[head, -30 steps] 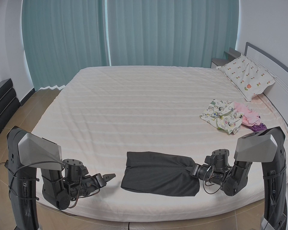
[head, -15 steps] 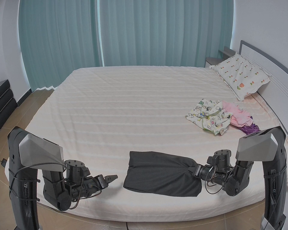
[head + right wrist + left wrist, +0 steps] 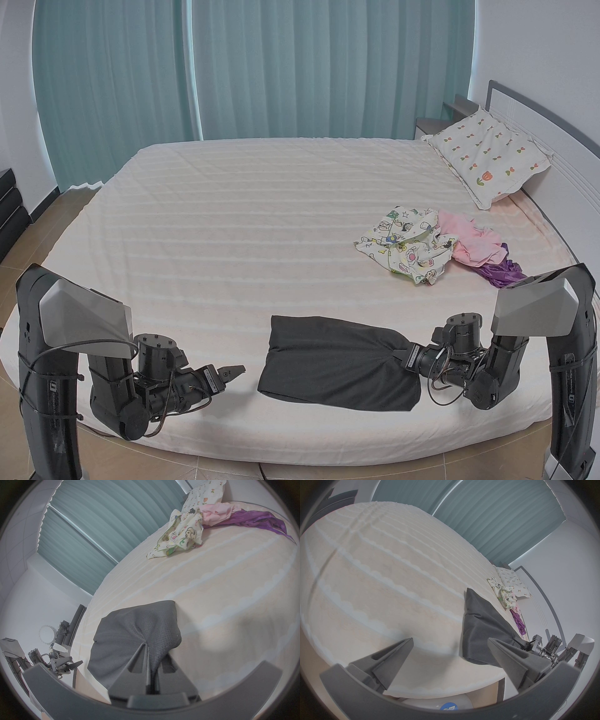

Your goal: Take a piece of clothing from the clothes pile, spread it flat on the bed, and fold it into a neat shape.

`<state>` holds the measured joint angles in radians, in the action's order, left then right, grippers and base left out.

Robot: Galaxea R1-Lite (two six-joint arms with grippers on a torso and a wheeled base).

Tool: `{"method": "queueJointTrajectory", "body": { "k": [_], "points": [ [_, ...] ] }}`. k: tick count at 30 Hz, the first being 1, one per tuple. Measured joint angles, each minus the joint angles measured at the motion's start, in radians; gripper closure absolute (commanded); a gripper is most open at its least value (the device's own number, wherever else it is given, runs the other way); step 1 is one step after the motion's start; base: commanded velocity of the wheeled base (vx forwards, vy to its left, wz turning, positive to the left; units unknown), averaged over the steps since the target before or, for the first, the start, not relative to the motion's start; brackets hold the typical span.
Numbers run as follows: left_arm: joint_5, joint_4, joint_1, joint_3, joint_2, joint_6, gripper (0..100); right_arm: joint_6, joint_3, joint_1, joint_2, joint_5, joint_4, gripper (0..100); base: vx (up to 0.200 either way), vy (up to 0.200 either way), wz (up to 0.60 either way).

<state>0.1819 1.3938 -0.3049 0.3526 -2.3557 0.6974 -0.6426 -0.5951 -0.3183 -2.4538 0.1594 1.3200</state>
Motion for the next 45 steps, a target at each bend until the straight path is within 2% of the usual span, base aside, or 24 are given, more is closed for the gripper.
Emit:
{"method": "queueJointTrajectory", "body": {
  "k": [7, 8, 18, 27, 34, 35, 40, 45],
  "points": [
    [-0.001, 0.000, -0.006, 0.000, 0.000, 0.000, 0, 0.000, 0.000, 0.000, -0.002, 0.000, 0.000, 100, 0.000, -0.029, 0.00],
    [-0.001, 0.000, -0.007, 0.001, 0.000, 0.000, 0, 0.000, -0.001, 0.000, -0.002, 0.000, 0.000, 0, 0.000, 0.000, 0.00],
    [-0.001, 0.000, -0.011, -0.003, -0.002, 0.000, 0, 0.000, 0.001, -0.005, 0.000, 0.002, 0.002, 0, 0.000, 0.000, 0.00],
    [-0.020, 0.000, -0.013, -0.002, -0.007, -0.001, 0, -0.004, -0.039, 0.031, 0.001, 0.003, -0.029, 0, 0.000, 0.000, 0.00],
    [-0.021, 0.000, -0.013, 0.001, -0.009, -0.003, 0, -0.061, -0.136, 0.035, -0.017, 0.008, -0.176, 0, 0.000, 0.000, 0.00],
    [-0.021, 0.000, -0.014, 0.002, -0.009, -0.003, 0, -0.067, -0.150, 0.034, -0.019, 0.009, -0.195, 100, 0.000, 0.000, 0.00],
    [-0.021, 0.000, -0.014, 0.006, -0.010, -0.003, 0, -0.088, -0.201, 0.024, -0.025, 0.021, -0.227, 100, 0.000, 0.000, 0.00],
    [-0.021, 0.000, -0.014, 0.005, -0.010, -0.003, 0, -0.115, -0.210, 0.023, -0.025, 0.003, -0.214, 100, 0.000, 0.000, 0.00]
  ]
}}
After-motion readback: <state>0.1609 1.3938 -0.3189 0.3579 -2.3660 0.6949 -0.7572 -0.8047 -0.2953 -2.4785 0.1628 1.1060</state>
